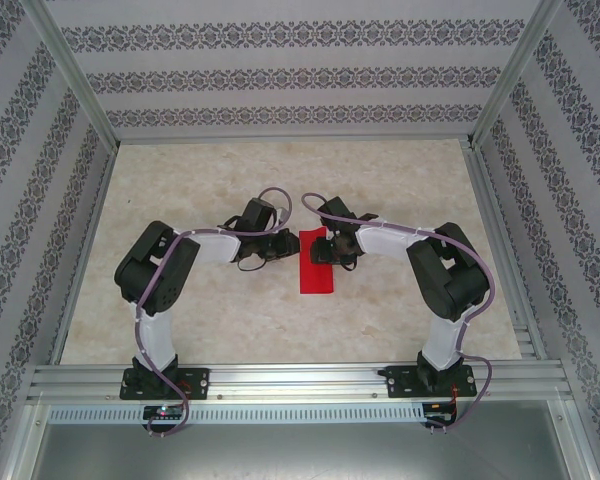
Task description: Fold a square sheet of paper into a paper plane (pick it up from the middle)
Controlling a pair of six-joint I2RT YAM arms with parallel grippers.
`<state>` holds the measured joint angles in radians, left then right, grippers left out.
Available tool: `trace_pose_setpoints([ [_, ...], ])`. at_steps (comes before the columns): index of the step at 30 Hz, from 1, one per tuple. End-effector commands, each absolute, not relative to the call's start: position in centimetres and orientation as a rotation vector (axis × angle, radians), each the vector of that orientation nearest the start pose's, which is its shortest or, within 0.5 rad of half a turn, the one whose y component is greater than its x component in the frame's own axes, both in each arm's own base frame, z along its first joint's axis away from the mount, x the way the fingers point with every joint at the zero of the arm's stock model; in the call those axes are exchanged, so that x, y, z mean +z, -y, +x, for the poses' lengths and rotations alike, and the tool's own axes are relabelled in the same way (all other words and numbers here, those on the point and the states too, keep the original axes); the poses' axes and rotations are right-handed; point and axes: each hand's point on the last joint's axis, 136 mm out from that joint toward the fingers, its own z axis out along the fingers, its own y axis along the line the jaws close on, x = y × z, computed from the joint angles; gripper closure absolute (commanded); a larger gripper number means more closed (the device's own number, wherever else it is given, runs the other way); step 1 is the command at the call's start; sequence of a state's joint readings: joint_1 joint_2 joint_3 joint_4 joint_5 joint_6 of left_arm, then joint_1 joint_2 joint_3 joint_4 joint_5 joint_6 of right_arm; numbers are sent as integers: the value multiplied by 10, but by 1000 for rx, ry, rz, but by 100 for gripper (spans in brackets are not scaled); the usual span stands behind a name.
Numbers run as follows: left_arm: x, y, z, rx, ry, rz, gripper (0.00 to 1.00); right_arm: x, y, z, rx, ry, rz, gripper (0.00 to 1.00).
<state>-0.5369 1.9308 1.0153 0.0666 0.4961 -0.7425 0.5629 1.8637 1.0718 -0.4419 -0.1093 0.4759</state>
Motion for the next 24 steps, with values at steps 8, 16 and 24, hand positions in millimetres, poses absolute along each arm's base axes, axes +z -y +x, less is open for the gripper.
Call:
trace_pose_setpoints([
  [8,39,326,350,-1204,-2624,62,90,-78,-181,281,103,-3079,-147,49],
  [16,30,328,349,-1201,-2658,58,92,-80,-181,279,102,-3084,-140,50],
  [24,13,318,342,-1111,-2746,30,92,-79,-181,278,119,-3079,-111,50],
])
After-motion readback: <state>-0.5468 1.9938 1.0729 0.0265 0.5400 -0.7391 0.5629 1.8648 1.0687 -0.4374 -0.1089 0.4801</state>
